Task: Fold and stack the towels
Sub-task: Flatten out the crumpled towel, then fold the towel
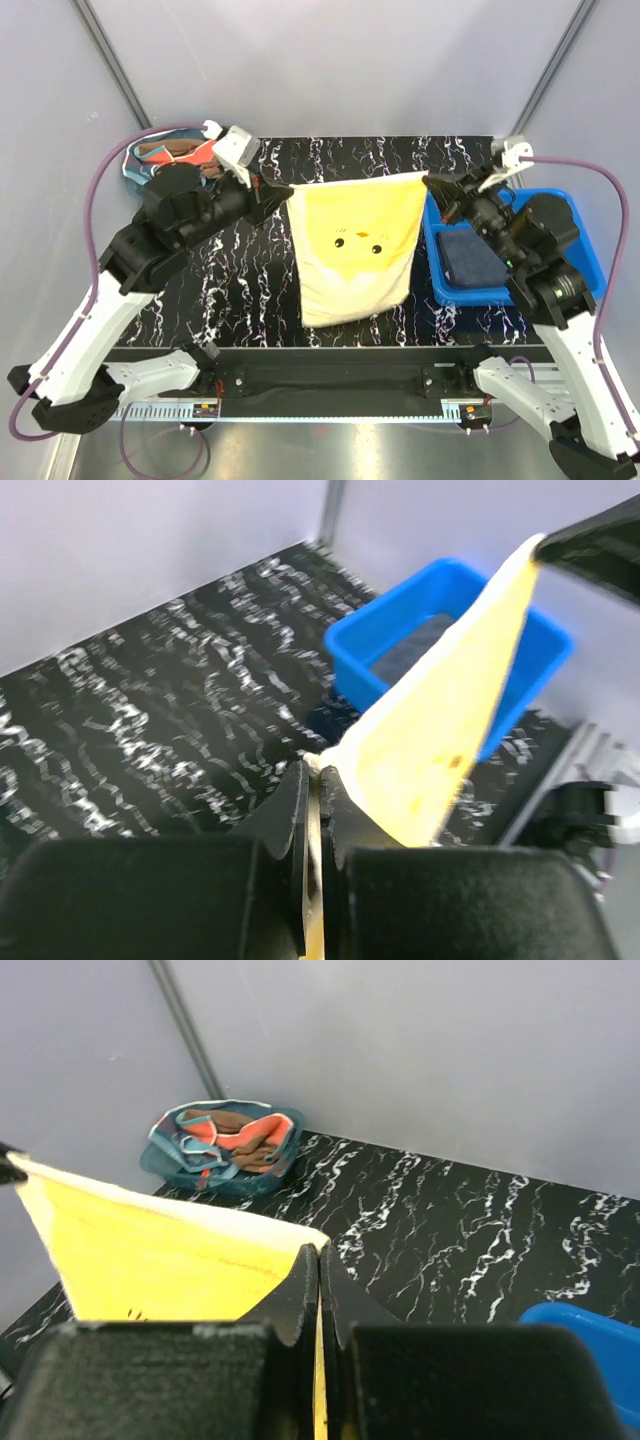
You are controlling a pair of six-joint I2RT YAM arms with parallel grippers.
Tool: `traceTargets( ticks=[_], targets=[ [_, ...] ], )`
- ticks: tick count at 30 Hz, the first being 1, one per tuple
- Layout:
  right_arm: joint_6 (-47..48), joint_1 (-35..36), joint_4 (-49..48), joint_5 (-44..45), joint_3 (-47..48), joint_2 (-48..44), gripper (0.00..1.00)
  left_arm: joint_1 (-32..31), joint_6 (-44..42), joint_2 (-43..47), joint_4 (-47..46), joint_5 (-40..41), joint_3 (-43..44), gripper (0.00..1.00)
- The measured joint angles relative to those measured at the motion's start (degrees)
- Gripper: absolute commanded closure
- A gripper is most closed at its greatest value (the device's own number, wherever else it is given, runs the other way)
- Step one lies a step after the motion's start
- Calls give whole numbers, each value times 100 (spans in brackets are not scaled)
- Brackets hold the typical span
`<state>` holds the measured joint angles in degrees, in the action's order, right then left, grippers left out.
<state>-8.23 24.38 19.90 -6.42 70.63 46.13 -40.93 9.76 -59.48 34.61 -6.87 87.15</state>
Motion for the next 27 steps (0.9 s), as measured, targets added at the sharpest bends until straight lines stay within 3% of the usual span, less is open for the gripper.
traceTargets(
  ticks=[5,12,16,21,27],
  targets=[
    [188,-2,-216,385,310,879,100,376,-256,-787,111,348,232,100],
    [577,-160,-846,664,1152,3475,100,1746,-437,-2752,-175,138,822,100],
    [588,-564,-1132,321,2026,5246,100,2234,-501,-4297,-361,-214,1766,100],
    [595,-960,-1440,-278,2861,6824,100,2538,-542,-6063,-474,-671,3126,100],
    [708,-1128,-1587,-833,3237,7613,100,2664,-549,-6795,-619,-1034,3276,100]
  ],
)
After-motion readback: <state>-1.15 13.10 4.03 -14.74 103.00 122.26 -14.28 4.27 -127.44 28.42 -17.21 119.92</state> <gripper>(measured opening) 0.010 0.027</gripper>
